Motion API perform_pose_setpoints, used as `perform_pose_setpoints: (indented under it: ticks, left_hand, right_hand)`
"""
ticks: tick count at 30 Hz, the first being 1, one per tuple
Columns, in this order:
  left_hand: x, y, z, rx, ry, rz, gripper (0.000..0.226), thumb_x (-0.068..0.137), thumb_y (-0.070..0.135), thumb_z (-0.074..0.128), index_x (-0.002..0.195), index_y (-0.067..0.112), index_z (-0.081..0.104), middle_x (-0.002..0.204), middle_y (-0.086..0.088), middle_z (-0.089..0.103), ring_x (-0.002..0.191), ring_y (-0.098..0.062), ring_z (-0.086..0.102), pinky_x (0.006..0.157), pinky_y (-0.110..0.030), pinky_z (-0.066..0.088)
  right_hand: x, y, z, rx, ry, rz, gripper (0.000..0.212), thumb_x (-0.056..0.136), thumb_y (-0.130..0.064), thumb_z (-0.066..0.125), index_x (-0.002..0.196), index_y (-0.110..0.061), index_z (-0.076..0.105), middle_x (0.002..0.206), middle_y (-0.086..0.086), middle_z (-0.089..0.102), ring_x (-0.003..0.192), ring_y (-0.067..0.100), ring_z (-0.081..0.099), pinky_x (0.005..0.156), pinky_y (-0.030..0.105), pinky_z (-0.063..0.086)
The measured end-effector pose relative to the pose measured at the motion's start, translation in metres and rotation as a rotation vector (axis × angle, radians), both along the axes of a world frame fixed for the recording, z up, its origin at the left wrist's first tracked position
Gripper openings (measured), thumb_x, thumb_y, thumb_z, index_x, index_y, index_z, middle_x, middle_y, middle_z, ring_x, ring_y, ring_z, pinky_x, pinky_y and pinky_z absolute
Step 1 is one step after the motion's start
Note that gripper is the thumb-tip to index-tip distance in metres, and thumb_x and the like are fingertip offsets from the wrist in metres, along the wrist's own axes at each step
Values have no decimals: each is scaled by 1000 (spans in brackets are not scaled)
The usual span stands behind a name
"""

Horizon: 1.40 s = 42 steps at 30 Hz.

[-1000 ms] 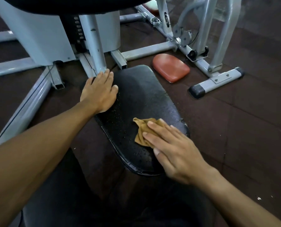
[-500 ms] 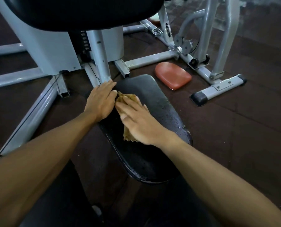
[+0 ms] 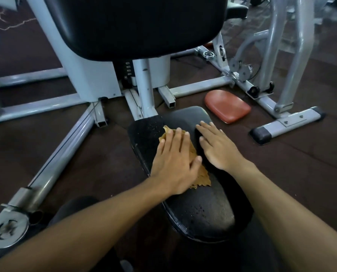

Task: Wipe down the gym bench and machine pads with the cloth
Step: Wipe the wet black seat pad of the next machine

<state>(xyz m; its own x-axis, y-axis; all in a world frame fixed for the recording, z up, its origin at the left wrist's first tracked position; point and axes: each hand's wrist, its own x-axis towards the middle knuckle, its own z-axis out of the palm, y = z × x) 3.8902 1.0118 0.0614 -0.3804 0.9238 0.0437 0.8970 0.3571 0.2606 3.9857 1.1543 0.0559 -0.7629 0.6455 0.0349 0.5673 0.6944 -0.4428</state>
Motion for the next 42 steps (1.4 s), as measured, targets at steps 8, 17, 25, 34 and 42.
perform_pose_setpoints:
  ticks: [8,17,25,34,42]
  left_hand:
    - [-56,32,0,-40,92,-202,68,97,54,21,154,15,16,162,-7,13,149,-22,4,120,-43,9]
    - [-148,36,-10,10,-26,-88,69,92,57,25,147,16,30,151,-9,36,139,-21,32,115,-45,28]
    - [-75,-31,-10,36,-10,-174,69,96,56,14,154,20,13,163,-1,3,148,-17,-11,120,-49,3]
    - [-113,37,-4,-42,146,-197,60,97,52,27,151,25,23,161,-1,18,147,-20,14,118,-47,13]
    - [-143,-13,-15,88,0,-122,65,93,51,26,148,16,32,156,-5,27,145,-18,19,119,-43,20]
  right_hand:
    - [0,-2,-2,101,-174,39,53,104,-38,26,154,-24,16,163,-8,6,150,13,0,119,37,3]
    - [0,-4,-3,112,-210,35,55,103,-40,23,155,-25,11,163,-10,2,149,11,-2,121,36,4]
    - [-2,-3,-5,166,-205,37,56,102,-40,21,155,-24,11,163,-9,2,149,12,-2,120,37,5]
    - [1,-1,-5,114,-199,30,55,103,-40,22,155,-28,11,163,-13,1,149,8,-3,120,35,3]
    - [0,-1,-4,89,-190,29,54,102,-39,23,154,-28,13,163,-12,3,149,10,-1,120,37,3]
